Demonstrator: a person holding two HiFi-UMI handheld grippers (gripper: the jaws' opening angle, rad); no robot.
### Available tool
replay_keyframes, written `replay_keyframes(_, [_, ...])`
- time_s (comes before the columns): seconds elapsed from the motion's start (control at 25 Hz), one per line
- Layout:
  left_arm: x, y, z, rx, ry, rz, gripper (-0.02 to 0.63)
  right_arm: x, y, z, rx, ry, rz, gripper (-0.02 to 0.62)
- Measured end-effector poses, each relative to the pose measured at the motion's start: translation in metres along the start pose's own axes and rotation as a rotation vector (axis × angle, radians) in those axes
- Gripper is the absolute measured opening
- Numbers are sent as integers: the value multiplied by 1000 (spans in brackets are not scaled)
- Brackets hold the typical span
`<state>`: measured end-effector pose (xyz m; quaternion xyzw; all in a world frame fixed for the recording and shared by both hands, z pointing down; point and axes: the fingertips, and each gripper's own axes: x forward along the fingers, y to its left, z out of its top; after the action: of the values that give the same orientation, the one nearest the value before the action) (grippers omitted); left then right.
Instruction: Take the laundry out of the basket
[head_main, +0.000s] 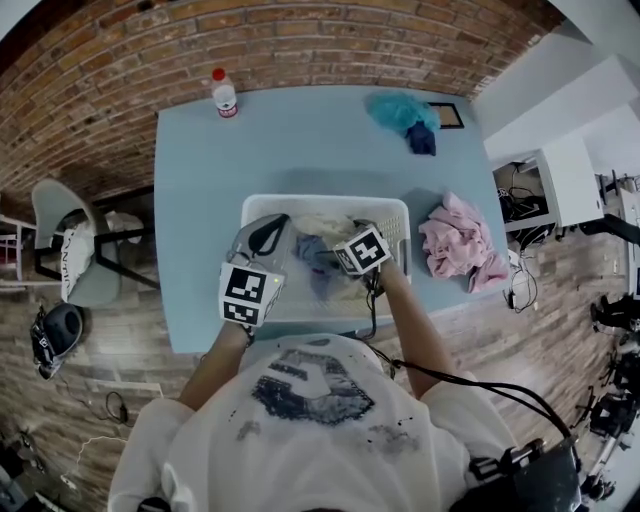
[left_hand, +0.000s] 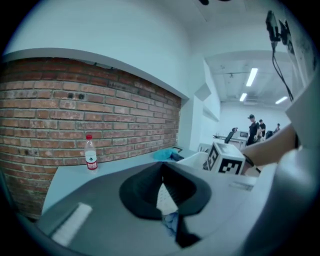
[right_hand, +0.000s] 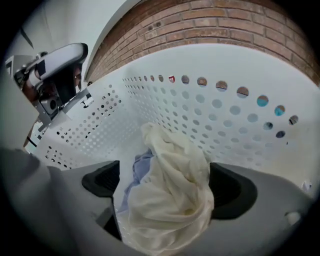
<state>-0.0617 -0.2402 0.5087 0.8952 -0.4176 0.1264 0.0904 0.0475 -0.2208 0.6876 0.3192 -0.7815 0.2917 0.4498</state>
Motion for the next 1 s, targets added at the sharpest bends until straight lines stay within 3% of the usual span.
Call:
replay_keyframes(0.4, [2,-2,-1,-3,24,6,-9,40,-1,-33,-89,212,8,555])
replay_keyframes(0.52, [3,-1,-1,-13,15,13,-9,50,10,-46,-80,279,50,555])
replay_keyframes(0.76, [0,-1,-2,-15,27,15,-9,66,21,-55,-112,298,101,555])
replay_keyframes(1.0, [4,6,0,-20,37,19,-9,74,10,-44,-203,262,50,555])
